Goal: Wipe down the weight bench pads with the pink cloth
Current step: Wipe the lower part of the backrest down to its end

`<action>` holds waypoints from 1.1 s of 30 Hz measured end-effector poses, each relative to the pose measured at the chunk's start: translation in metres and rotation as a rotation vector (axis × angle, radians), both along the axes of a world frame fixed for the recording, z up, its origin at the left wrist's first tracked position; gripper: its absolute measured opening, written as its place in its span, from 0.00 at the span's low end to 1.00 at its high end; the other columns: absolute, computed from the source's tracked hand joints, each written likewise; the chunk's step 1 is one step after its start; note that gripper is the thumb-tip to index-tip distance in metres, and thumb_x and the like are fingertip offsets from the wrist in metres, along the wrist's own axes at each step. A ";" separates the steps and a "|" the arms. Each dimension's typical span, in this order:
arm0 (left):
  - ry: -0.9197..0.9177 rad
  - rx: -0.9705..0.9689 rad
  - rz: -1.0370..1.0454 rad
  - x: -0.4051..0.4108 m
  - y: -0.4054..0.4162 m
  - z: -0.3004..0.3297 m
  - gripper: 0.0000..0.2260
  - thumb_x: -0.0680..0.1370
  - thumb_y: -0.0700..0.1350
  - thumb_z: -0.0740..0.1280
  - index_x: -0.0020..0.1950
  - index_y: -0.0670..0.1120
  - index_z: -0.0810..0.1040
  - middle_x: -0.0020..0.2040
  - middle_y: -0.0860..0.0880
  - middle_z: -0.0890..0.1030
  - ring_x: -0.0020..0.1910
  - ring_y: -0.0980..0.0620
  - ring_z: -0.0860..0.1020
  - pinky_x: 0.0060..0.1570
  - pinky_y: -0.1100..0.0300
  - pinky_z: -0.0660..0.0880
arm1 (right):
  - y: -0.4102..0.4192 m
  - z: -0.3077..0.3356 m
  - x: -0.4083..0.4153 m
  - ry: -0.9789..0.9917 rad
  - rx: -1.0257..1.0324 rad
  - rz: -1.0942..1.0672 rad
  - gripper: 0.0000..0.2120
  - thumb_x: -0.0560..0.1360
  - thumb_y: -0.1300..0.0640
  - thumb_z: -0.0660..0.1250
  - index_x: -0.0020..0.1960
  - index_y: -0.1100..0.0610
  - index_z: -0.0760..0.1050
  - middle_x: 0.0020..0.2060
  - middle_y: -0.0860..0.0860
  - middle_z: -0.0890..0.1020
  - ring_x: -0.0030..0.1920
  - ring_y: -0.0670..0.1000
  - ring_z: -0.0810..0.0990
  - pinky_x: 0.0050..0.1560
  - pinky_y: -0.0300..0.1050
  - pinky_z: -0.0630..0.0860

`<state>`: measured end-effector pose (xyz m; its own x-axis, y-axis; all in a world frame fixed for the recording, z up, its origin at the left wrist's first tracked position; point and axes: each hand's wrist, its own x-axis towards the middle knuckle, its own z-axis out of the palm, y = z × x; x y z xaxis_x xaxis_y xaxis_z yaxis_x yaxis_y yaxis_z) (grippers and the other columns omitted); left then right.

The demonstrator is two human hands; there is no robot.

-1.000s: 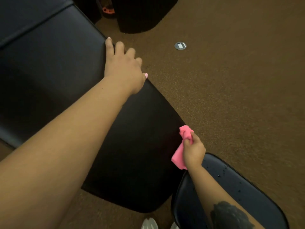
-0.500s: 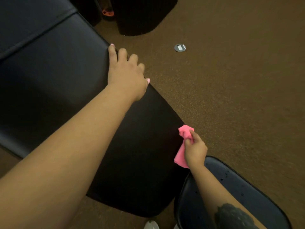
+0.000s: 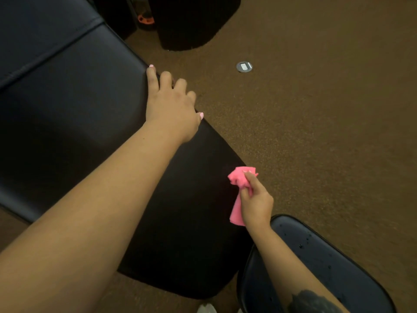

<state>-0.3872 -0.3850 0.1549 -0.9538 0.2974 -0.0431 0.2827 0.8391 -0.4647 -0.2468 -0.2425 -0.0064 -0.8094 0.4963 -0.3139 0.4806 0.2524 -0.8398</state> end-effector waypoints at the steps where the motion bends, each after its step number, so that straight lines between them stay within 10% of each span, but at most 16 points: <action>1: 0.002 0.001 -0.001 0.000 0.000 0.000 0.26 0.81 0.62 0.50 0.72 0.48 0.68 0.70 0.43 0.67 0.71 0.37 0.59 0.72 0.36 0.43 | 0.002 -0.002 0.000 -0.019 0.011 -0.013 0.19 0.76 0.61 0.63 0.66 0.50 0.72 0.63 0.50 0.76 0.58 0.46 0.74 0.56 0.36 0.65; 28: 0.021 -0.003 -0.007 0.001 -0.002 -0.005 0.28 0.78 0.64 0.54 0.72 0.48 0.67 0.71 0.43 0.67 0.72 0.38 0.59 0.72 0.37 0.41 | -0.053 0.026 0.024 0.157 0.007 0.178 0.22 0.75 0.65 0.63 0.66 0.48 0.71 0.67 0.43 0.72 0.64 0.41 0.71 0.67 0.40 0.66; 33: 0.017 -0.002 -0.019 0.001 -0.002 -0.004 0.28 0.78 0.64 0.54 0.72 0.48 0.67 0.71 0.42 0.67 0.72 0.37 0.59 0.73 0.36 0.42 | -0.038 0.006 0.035 0.084 0.003 0.111 0.22 0.76 0.65 0.62 0.66 0.47 0.71 0.67 0.42 0.71 0.61 0.36 0.69 0.60 0.27 0.63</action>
<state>-0.3858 -0.3872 0.1513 -0.9485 0.3155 -0.0276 0.2906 0.8325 -0.4716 -0.2119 -0.2802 -0.0006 -0.8830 0.4027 -0.2412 0.3771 0.3028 -0.8753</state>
